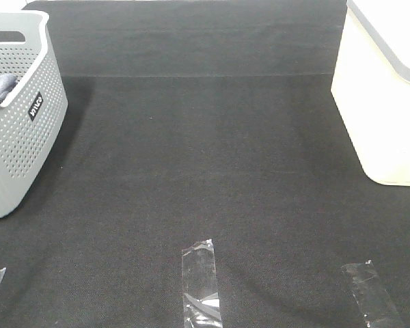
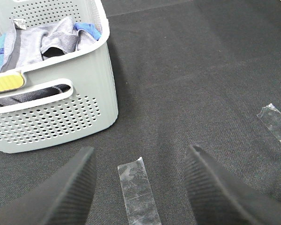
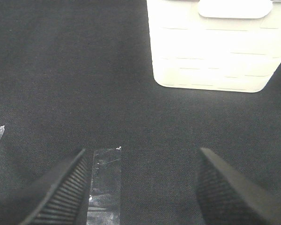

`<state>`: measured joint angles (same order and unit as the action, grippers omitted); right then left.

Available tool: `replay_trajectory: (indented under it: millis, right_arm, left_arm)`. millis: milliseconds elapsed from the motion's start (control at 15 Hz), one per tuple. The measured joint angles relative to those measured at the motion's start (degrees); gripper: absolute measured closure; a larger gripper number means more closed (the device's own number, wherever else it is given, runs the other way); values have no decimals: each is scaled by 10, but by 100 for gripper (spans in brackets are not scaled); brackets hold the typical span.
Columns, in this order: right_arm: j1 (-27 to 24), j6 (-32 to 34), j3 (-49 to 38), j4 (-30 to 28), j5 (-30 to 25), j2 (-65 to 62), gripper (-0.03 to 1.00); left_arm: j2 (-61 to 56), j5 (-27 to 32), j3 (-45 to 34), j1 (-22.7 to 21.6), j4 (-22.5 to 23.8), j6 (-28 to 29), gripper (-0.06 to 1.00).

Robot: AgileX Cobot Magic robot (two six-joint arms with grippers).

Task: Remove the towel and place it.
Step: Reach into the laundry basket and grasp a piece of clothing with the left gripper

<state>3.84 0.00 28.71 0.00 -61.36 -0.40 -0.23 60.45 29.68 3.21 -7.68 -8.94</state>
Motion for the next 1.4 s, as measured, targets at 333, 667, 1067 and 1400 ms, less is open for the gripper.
replay_trajectory:
  millis: [333, 667, 1067, 1400]
  right_arm:
    - [0, 0, 0, 0, 0, 0, 34]
    - [0, 0, 0, 0, 0, 0, 34]
    - [0, 0, 0, 0, 0, 0, 34]
    - [0, 0, 0, 0, 0, 0, 34]
  left_arm:
    - [0, 0, 0, 0, 0, 0, 39]
    - [0, 0, 0, 0, 0, 0, 39]
    - [0, 0, 0, 0, 0, 0, 39]
    - [0, 0, 0, 0, 0, 0, 39]
